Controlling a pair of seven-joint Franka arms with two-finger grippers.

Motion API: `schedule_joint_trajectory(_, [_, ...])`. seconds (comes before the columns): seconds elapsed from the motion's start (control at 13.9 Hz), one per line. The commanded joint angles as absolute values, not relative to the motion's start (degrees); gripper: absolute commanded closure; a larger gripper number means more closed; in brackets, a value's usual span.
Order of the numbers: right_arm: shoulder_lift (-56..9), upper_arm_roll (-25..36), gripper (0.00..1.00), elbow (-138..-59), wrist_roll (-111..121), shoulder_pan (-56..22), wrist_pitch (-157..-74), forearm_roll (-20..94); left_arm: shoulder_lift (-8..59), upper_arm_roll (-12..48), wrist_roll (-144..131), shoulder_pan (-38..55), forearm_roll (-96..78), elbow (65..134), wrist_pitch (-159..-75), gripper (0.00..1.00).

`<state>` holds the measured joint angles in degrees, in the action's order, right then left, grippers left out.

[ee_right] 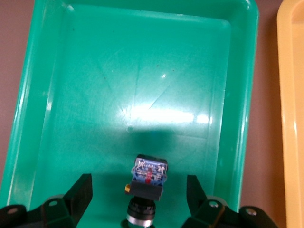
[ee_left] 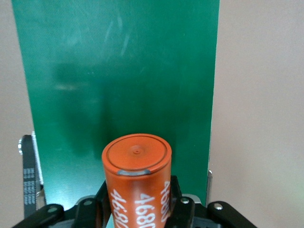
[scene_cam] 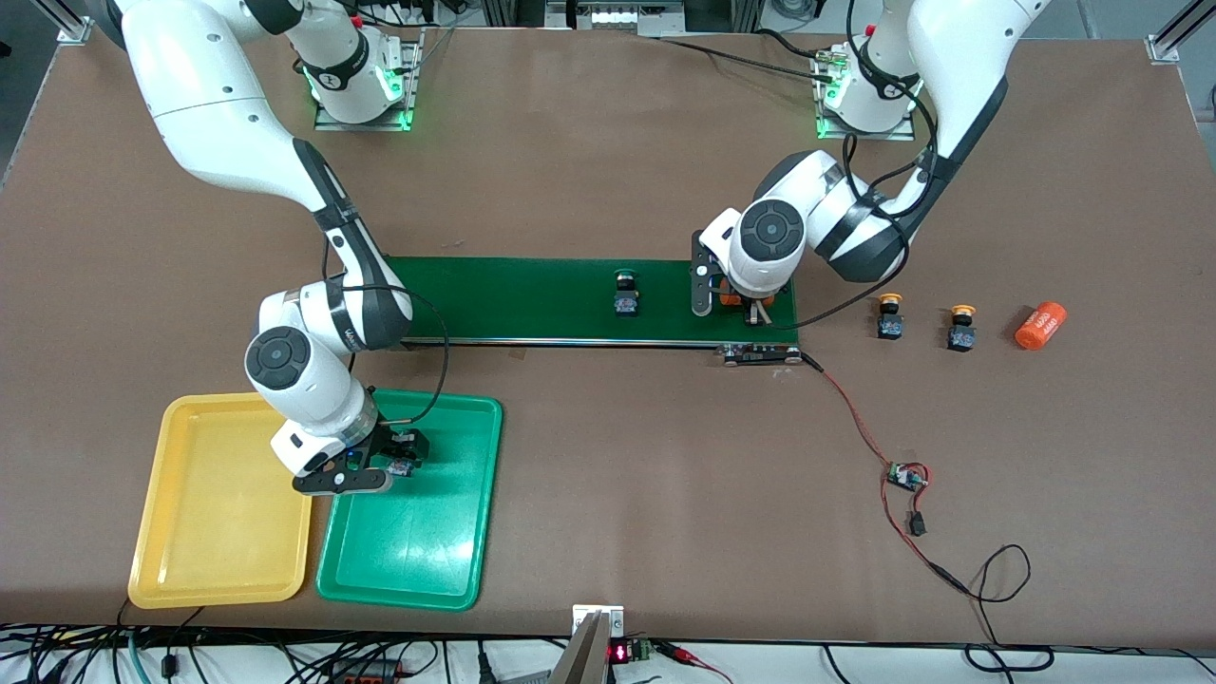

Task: Sort buttons by color to trays
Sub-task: 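Place the orange battery on the conveyor while the right gripper returns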

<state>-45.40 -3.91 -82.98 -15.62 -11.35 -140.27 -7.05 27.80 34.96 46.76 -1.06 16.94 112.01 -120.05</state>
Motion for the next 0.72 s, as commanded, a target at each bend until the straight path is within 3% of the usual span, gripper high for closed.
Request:
schedule_joint_trajectory(0.0, [-40.4,-4.2,0.04,-88.6,-15.7,-11.3,-137.6,-6.1,27.7,34.6,47.5,-0.9,18.3,111.8,-120.0,0.56])
schedule_joint_trajectory(0.14, [-38.2,-4.7,0.01,-89.8,-15.9,-11.3,-134.1,-6.1,26.6,34.6,48.1,-0.9,18.3,111.7,-119.9,0.47])
schedule_joint_trajectory(0.22, [-37.3,-4.7,0.01,-90.1,-16.4,-11.3,-131.9,-6.1,26.3,34.6,48.4,-1.0,18.3,111.7,-119.9,0.31])
schedule_joint_trajectory(0.29, [-36.0,-4.7,0.0,-90.2,-17.0,-11.3,-129.4,-6.1,26.0,34.6,50.1,-1.0,18.3,111.5,-119.8,0.0])
schedule_joint_trajectory(0.65, [-29.0,-6.1,0.0,-90.5,-18.6,-11.3,-116.0,-6.1,21.7,34.1,52.6,-1.6,17.7,111.0,-119.6,0.0])
